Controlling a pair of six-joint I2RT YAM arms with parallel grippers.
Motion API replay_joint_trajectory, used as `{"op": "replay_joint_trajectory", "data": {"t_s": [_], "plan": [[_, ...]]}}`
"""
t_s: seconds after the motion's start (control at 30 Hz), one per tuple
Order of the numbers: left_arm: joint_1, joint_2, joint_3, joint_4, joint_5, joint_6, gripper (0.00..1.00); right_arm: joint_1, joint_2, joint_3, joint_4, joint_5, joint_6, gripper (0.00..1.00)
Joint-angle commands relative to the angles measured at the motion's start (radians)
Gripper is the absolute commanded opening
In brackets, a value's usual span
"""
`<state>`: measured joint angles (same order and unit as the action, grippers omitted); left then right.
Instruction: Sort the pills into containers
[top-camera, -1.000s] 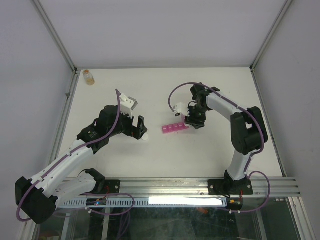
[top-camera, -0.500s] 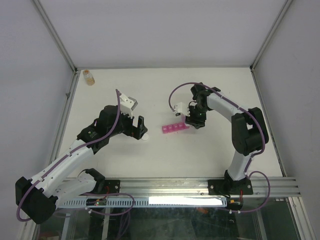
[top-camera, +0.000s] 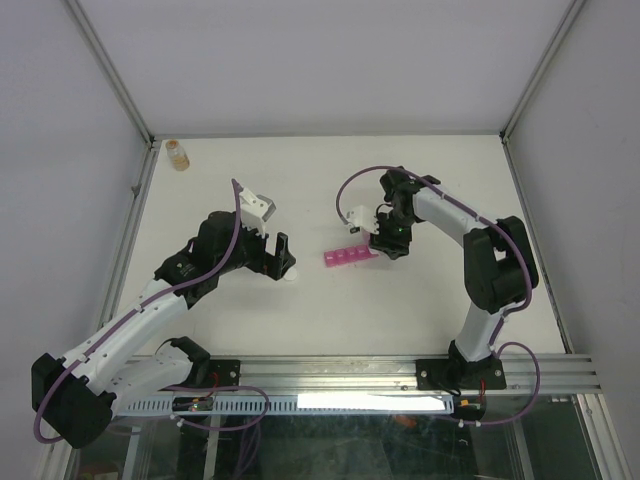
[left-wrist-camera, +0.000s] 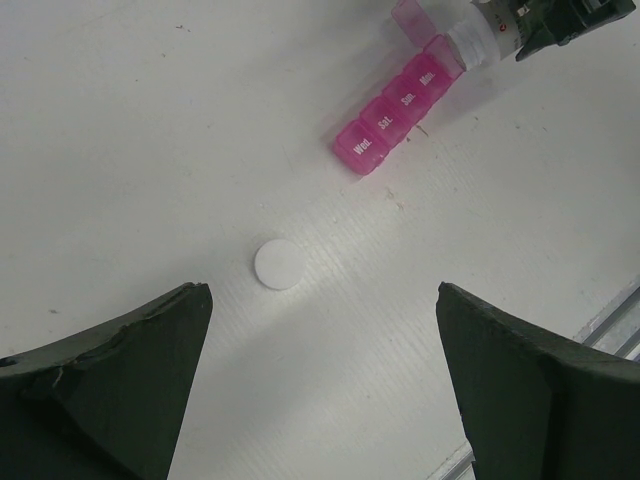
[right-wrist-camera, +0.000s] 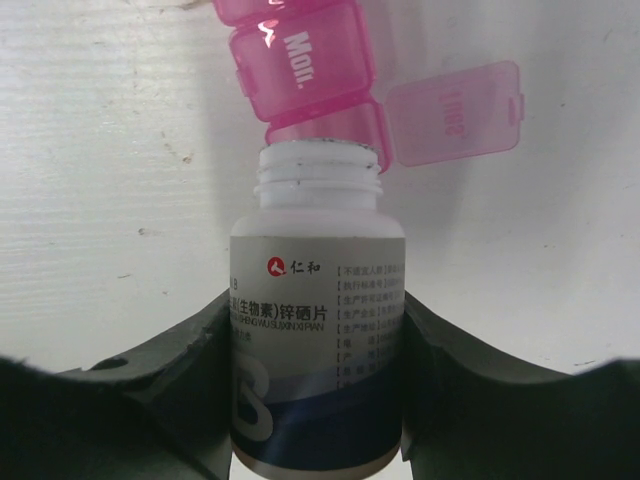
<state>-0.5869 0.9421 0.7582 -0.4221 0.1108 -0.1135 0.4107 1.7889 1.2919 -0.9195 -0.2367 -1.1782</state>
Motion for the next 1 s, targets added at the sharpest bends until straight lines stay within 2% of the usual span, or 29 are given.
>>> {"op": "replay_joint_trajectory", "data": {"t_s": [0.0, 0.03, 0.1, 0.17, 0.27, 0.33, 0.47, 0.57, 0.67, 0.73, 0.97], "plan": [[0.012, -0.017, 0.001, 0.045, 0.021, 0.028, 0.99, 0.016, -0.05, 0.013, 0.004, -0.011, 0.014, 0.0], [0.012, -0.016, 0.002, 0.045, 0.022, 0.03, 0.99, 0.02, -0.058, -0.013, 0.053, 0.045, 0.01, 0.0], [0.012, -0.019, -0.002, 0.046, 0.023, 0.029, 0.99, 0.009, -0.025, 0.052, -0.051, -0.018, 0.015, 0.0], [0.013, -0.017, 0.0, 0.045, 0.023, 0.03, 0.99, 0.013, -0.052, -0.008, 0.041, 0.034, 0.014, 0.0], [0.013, -0.019, -0.002, 0.046, 0.024, 0.029, 0.99, 0.007, -0.042, 0.027, -0.024, -0.019, 0.012, 0.0], [0.013, -0.017, 0.001, 0.046, 0.024, 0.031, 0.99, 0.006, -0.05, 0.005, 0.018, 0.012, 0.007, 0.0], [0.013, -0.017, -0.001, 0.046, 0.024, 0.031, 0.99, 0.004, -0.042, 0.016, -0.004, 0.01, 0.006, 0.0], [0.014, -0.02, -0.001, 0.047, 0.024, 0.031, 0.99, -0.002, -0.057, 0.022, -0.01, -0.034, 0.019, 0.0], [0.013, -0.018, 0.0, 0.046, 0.027, 0.031, 0.99, 0.031, -0.048, -0.025, 0.028, 0.069, 0.026, 0.0], [0.013, -0.019, -0.002, 0.046, 0.028, 0.031, 0.99, 0.009, -0.062, -0.004, 0.016, 0.0, 0.041, 0.0], [0.014, -0.017, -0.001, 0.046, 0.029, 0.031, 0.99, 0.002, -0.066, -0.008, 0.05, 0.025, 0.053, 0.0]]}}
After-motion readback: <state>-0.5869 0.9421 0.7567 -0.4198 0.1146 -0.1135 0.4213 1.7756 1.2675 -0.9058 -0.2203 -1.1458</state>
